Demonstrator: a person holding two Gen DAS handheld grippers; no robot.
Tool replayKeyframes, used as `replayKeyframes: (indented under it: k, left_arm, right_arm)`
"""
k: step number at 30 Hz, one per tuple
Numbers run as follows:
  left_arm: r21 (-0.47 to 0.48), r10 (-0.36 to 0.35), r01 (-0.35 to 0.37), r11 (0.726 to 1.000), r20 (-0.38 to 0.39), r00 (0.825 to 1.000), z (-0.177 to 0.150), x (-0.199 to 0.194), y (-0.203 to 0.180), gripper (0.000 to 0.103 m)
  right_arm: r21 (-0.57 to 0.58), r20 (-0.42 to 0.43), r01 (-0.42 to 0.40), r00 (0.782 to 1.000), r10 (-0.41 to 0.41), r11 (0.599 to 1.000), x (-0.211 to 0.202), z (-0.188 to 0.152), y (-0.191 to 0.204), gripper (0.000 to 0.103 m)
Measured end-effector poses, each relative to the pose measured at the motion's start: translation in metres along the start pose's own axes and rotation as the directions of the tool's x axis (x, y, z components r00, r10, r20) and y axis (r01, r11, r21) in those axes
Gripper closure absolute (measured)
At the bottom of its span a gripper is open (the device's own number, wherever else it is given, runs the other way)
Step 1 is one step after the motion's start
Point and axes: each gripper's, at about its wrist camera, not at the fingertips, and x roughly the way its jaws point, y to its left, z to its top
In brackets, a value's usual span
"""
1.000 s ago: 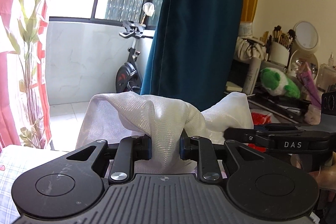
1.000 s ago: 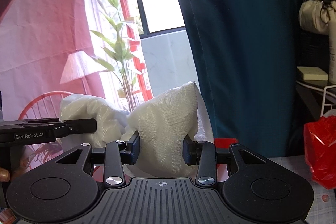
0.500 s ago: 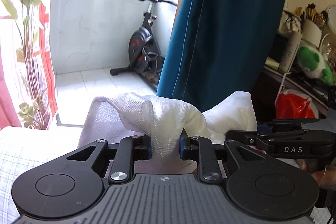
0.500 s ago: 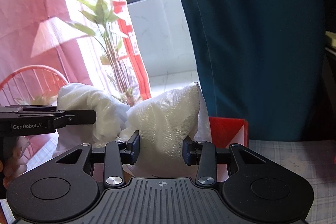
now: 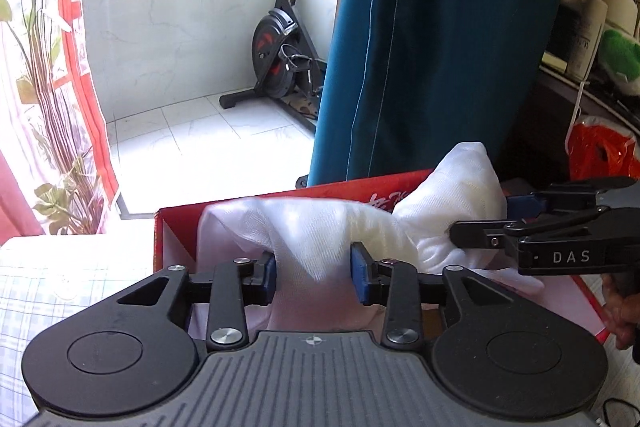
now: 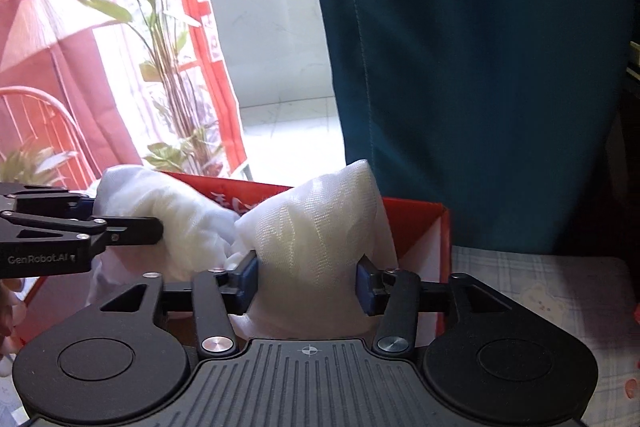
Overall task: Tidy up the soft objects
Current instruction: 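Carry the mesh bags into the red box and open the left gripper, then lower the left gripper onto the dark blue packaged pillow and close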
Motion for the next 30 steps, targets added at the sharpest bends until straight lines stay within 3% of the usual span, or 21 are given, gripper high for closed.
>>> replayKeyframes:
  k: [6, 9, 14, 23, 30]
  left_arm:
    - [0.005, 0.013, -0.014, 1.0, 0.016, 1.0, 0.0, -0.023, -0.003, 0.058]
    - [-0.008, 0.011, -0.01, 1.0, 0.04, 0.999, -0.003, -0.044, -0.003, 0.052]
    - [-0.045, 0.019, -0.016, 0.999, 0.07, 0.997, -0.014, -0.083, -0.008, 0.052]
    - [-0.05, -0.003, 0.006, 0.999, 0.064, 0.998, -0.063, -0.139, -0.021, 0.052]
    - [-0.034, -0.008, 0.007, 0.999, -0.023, 1.0, -0.113, -0.142, -0.022, 0.052]
  right_arm:
    - [-0.014, 0.022, 0.031, 0.999, -0.03, 0.999, -0.017, -0.001, 0.007, 0.051]
    - [-0.036, 0.039, 0.016, 0.999, -0.015, 0.999, -0.037, -0.003, 0.013, 0.05]
    - [-0.086, 0.036, -0.014, 0.999, 0.017, 0.996, -0.071, -0.017, 0.033, 0.05]
    - [-0.115, 0.042, -0.074, 0.996, 0.079, 0.991, -0.127, -0.059, 0.067, 0.05]
    - [-0.109, -0.002, -0.115, 0.993, 0.115, 0.987, -0.134, -0.099, 0.085, 0.05]
